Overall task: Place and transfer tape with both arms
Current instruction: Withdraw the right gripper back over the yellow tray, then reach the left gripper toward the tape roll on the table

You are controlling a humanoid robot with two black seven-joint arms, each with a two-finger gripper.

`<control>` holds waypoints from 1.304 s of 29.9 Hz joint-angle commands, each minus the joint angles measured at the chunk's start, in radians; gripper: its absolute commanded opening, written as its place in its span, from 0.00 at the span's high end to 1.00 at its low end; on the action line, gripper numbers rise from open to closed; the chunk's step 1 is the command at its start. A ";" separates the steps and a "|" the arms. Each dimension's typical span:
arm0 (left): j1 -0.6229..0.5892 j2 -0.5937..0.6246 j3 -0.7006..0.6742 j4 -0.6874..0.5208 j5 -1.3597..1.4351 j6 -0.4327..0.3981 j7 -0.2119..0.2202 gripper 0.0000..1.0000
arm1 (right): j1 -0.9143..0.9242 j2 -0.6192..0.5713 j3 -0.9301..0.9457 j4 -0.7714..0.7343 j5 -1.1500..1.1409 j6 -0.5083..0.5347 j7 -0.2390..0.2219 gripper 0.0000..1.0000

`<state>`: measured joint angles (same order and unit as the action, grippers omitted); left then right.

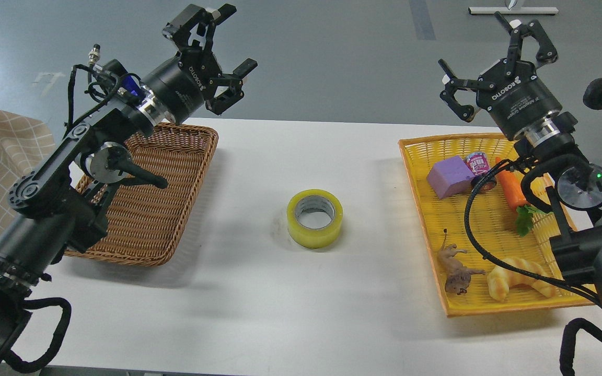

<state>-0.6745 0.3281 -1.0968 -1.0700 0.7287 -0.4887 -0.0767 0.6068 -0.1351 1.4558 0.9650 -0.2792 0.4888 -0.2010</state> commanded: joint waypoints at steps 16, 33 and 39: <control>0.001 0.009 0.015 -0.111 0.527 0.000 -0.006 0.02 | -0.084 -0.006 0.035 0.012 0.005 0.000 0.002 0.00; -0.017 0.081 0.233 -0.203 0.848 0.009 -0.005 0.02 | -0.102 -0.011 0.046 0.012 0.003 0.000 0.003 0.00; -0.039 0.083 0.291 -0.205 0.983 0.032 -0.012 0.03 | -0.108 -0.011 0.046 0.014 0.003 0.000 0.003 0.00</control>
<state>-0.7069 0.4125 -0.8267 -1.2742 1.6531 -0.4684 -0.0816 0.4996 -0.1454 1.5018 0.9774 -0.2758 0.4888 -0.1978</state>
